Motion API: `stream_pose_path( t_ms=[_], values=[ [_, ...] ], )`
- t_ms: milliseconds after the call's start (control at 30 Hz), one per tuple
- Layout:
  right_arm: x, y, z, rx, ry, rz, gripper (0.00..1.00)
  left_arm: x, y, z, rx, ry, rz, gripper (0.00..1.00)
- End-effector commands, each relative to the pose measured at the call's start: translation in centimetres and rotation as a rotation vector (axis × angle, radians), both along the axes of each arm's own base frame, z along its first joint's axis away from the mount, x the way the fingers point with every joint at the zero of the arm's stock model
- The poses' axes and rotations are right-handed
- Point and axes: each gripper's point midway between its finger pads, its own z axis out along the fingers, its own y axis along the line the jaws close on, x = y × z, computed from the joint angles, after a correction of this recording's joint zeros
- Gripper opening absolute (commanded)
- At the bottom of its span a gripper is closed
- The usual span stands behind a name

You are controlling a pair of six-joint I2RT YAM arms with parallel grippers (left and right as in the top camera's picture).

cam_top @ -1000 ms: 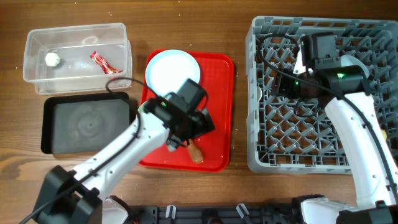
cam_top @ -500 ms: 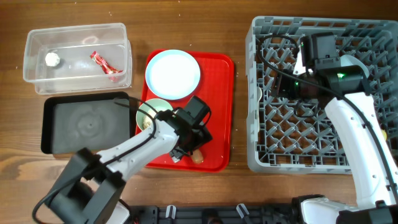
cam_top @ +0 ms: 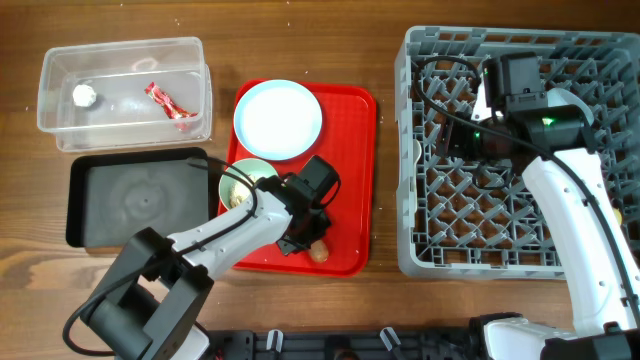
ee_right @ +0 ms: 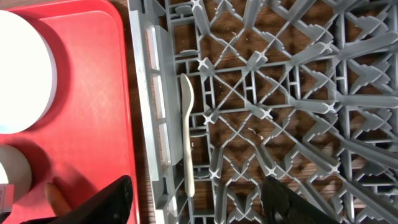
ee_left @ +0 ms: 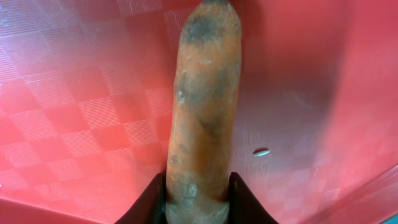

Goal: Sort waste into correct bins and load items into the dishwasher rack
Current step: 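Grasp the carrot on the red tray with the left gripper, then carry the carrot left and release it onto the black tray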

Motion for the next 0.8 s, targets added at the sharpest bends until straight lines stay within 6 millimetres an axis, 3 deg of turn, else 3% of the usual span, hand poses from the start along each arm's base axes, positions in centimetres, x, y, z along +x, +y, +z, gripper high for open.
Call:
stream_pose_path(
  t_ms=[0, 167, 300, 433, 533, 767],
  values=[
    [0.0, 0.1, 0.2, 0.001, -0.005, 0.019, 0.68, 0.1, 0.1, 0.2, 0.005, -0.016, -0.005, 0.12],
    [0.0, 0.1, 0.2, 0.001, -0.004, 0.019, 0.68, 1.0, -0.5, 2.2, -0.038, -0.09, -0.09, 0.06],
    [0.0, 0.1, 0.2, 0.001, -0.005, 0.019, 0.68, 2.7, -1.2, 5.0, -0.06, -0.215, -0.207, 0.04],
    [0.0, 0.1, 0.1, 0.001, -0.003, 0.019, 0.68, 4.8, -0.1, 7.9, -0.072, -0.321, -0.233, 0.04],
    [-0.1, 0.1, 0.1, 0.001, -0.001, 0.019, 0.68, 6.4, 3.3, 9.2, -0.023, -0.364, -0.138, 0.04],
    [-0.1, 0.1, 0.1, 0.001, -0.001, 0.019, 0.68, 9.3, 14.4, 11.2, 0.122, -0.416, 0.088, 0.04]
  ],
)
